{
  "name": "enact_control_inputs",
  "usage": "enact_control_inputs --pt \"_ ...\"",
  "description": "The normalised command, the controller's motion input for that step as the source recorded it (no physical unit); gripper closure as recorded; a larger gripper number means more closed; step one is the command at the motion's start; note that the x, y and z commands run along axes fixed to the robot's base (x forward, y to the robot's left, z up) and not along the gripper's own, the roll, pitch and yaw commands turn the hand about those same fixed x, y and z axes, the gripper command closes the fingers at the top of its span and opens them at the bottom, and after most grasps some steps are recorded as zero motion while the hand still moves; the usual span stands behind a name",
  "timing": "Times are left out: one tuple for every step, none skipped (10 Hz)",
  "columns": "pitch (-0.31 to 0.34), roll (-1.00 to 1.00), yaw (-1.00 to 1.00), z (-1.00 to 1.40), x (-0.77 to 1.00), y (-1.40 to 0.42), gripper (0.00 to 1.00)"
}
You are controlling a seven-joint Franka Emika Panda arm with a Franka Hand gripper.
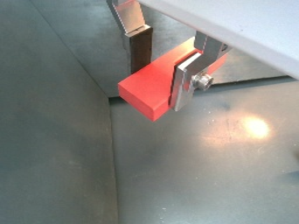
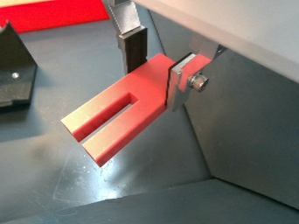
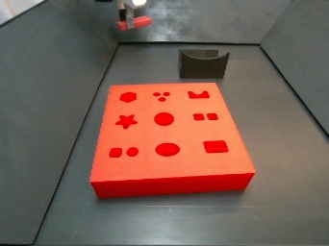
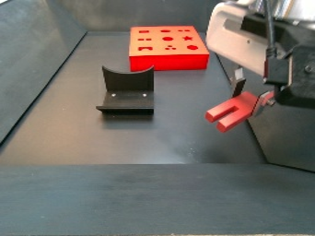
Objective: Pick up the double-square object. Move up. Place the double-square object on the fixture. Regrasp the double-square object. Move to above the board. Insert the double-square object.
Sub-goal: Place the double-square object on the fixture.
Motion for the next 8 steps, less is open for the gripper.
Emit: enact_control_inputs --pt "0.110 0.11 0.01 1.00 -0.03 -0.01 1.00" --pt "0.114 0.13 0.02 1.00 -0.04 -0.01 1.00" --pt "0.113 0.12 0.02 1.00 -0.04 -0.01 1.00" --pt "0.108 0.12 0.02 1.00 -0.04 -0.01 1.00" --pt "0.103 0.11 0.02 1.00 -0.04 -0.01 1.00" --pt "0.102 0.11 0.02 0.95 -0.04 0.00 1.00" --pt "0.101 0.11 0.03 0.82 -0.03 -0.01 1.00" --pt "0.103 0.11 0.03 0.72 -0.03 0.00 1.00"
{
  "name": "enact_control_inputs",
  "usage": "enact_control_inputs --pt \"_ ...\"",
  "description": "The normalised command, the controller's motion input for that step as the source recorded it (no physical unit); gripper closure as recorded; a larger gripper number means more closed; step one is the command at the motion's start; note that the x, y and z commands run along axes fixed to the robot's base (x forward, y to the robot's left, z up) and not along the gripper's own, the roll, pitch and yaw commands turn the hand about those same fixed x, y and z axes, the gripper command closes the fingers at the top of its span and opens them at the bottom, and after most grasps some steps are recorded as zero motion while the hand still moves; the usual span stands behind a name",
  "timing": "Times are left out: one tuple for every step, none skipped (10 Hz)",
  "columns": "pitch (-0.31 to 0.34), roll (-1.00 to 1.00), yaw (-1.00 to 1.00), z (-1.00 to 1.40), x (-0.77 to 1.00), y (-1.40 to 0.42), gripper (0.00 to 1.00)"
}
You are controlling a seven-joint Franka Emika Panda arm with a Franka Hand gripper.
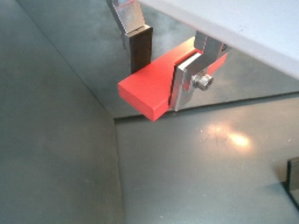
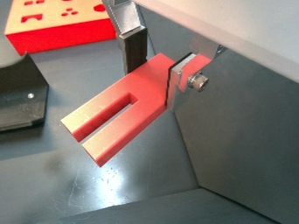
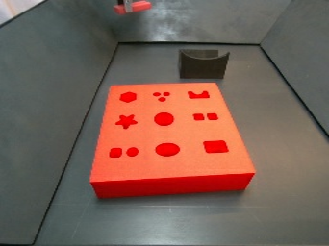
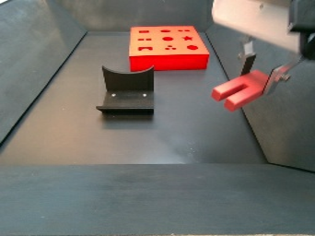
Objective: Pick up the double-square object. Move up. Place the double-square object on the fixture. Regrasp the double-square object. Move to above the board. Insert the double-square object.
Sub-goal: Place the double-square object on the fixture.
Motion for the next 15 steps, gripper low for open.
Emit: enact_control_inputs --pt "0.101 0.11 0.03 0.62 -0.02 0.00 1.00" --pt "0.098 0.10 0.02 0.51 -0.02 0.00 1.00" --pt "0.092 0.09 0.02 0.36 -0.02 0.00 1.00" --pt "0.085 0.09 0.02 0.24 -0.02 0.00 1.00" --pt "0.021 -0.15 1.00 0.20 1.00 -0.69 1.00" --pt "0.026 -0.16 1.00 0.15 1.00 -0.68 1.00" --pt "0.033 -0.17 1.00 0.14 1.00 -0.64 1.00" --pt "0.044 -0.19 1.00 0.14 1.00 -0.57 1.00" --pt "0.055 -0.21 1.00 0.12 1.00 -0.53 1.00" --pt "0.075 -0.22 1.00 0.11 1.00 -0.47 1.00" --pt "0.086 -0.23 1.00 0.10 1.00 -0.44 1.00" --pt "0.112 -0.25 1.00 0.09 1.00 -0.38 1.00" --pt "0.133 -0.27 1.00 0.08 1.00 -0.35 1.00" --pt "0.163 -0.29 1.00 0.07 1.00 -0.31 1.00" --pt "0.220 -0.33 1.00 0.06 1.00 -0.27 1.00"
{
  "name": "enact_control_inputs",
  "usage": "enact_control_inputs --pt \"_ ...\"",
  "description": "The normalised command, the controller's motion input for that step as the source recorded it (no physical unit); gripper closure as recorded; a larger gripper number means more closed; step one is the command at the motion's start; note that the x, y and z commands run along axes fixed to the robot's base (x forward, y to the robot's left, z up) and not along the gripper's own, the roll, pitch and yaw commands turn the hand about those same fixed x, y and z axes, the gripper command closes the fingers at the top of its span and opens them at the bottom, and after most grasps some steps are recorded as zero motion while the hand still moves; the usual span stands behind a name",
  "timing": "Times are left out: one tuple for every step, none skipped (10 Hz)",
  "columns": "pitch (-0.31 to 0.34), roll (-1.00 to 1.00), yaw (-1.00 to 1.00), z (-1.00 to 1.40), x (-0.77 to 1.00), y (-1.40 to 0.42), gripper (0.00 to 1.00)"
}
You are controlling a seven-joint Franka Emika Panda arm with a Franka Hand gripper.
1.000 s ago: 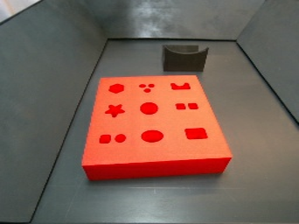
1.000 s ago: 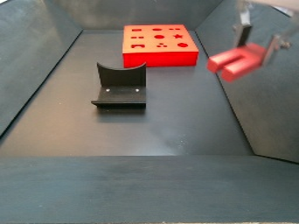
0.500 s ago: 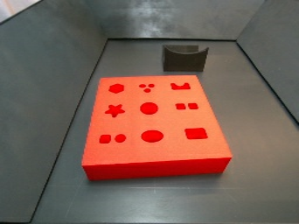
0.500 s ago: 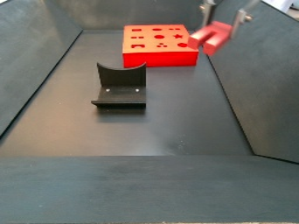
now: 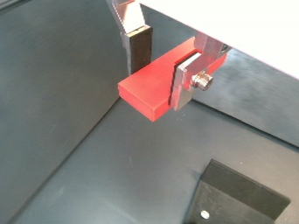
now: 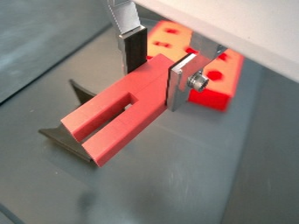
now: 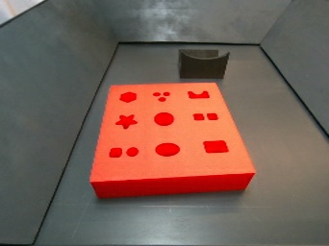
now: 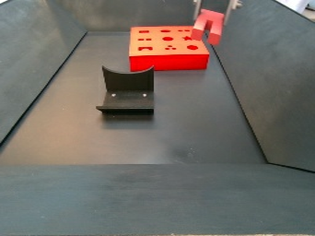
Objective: Pick up the double-square object. Move up. Place the double-square object on the fixture. Regrasp the double-square object. Move to above the board. Insert the double-square object.
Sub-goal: Place the double-square object on the fixture.
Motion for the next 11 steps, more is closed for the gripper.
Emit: enact_control_inputs --pt "0.280 -0.37 1.00 0.05 1.00 -0.23 1.00" --pt "0.290 -0.34 0.79 0.05 1.00 -0.20 1.00" --pt "0.260 -0.26 0.47 0.04 1.00 -0.17 1.00" --pt "0.237 -0.21 0.29 0.03 1.00 -0.15 1.00" --pt "0.060 -1.00 0.07 -0.19 1.00 -0.10 1.00" --pt "0.047 -1.00 0.02 -0.20 1.00 -0.08 1.00" --pt "0.055 -1.00 0.00 -0.17 1.00 -0.05 1.00" --pt "0.071 -1.00 -0.01 -0.15 1.00 -0.04 1.00" --pt "0.083 -1.00 -0.02 -0.13 1.00 -0.03 1.00" --pt "0.095 -1.00 -0.03 -0.12 1.00 -0.01 1.00" --pt "0.102 -1.00 -0.05 -0.10 1.00 0.00 1.00"
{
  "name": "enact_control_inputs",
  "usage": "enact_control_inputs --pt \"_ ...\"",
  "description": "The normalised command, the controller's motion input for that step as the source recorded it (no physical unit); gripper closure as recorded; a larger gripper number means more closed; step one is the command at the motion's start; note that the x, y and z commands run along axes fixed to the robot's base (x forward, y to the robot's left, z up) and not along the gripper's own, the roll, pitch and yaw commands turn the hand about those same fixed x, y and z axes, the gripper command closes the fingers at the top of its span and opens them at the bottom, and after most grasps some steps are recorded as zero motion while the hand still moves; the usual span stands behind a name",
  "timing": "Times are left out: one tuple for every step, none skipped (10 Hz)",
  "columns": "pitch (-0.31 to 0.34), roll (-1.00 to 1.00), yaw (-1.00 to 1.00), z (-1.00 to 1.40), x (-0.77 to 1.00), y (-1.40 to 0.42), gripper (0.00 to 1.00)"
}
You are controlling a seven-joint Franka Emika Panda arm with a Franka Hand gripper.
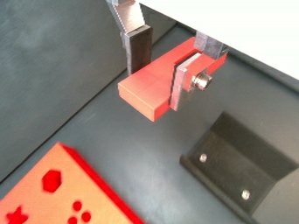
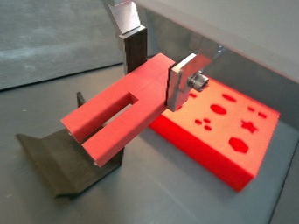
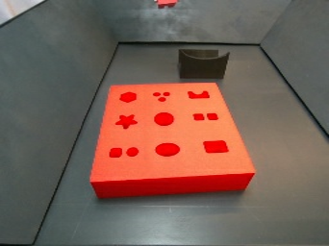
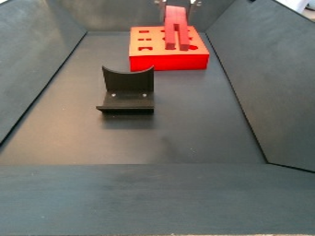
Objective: Pick up the double-square object. Move up. Place the double-square object on the fixture. Regrasp the double-square object. Move to above the board. Insert the double-square object.
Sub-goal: Place the double-square object on the fixture.
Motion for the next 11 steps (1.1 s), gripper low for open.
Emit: enact_control_inputs --pt "0.108 -1.00 -0.07 -0.09 1.00 0.02 1.00" --pt "0.112 -1.00 -0.08 -0.08 1.00 0.02 1.00" --pt "0.109 -0.94 -0.11 -0.07 1.00 0.03 1.00" --pt "0.095 -0.79 -0.12 -0.07 1.00 0.04 1.00" --pt "0.077 -0.65 -0.12 -0.06 1.00 0.05 1.00" --pt "0.060 -0.50 -0.12 -0.05 1.00 0.05 1.00" --pt "0.049 -0.34 -0.11 -0.05 1.00 0.05 1.00" --pt "0.036 -0.21 -0.10 -0.04 1.00 0.04 1.00" --pt "0.026 -0.17 -0.09 -0.03 0.91 0.04 1.00" --pt "0.028 -0.16 -0.08 -0.03 0.78 0.04 1.00" --pt "0.033 -0.16 -0.07 -0.03 0.70 0.04 1.00"
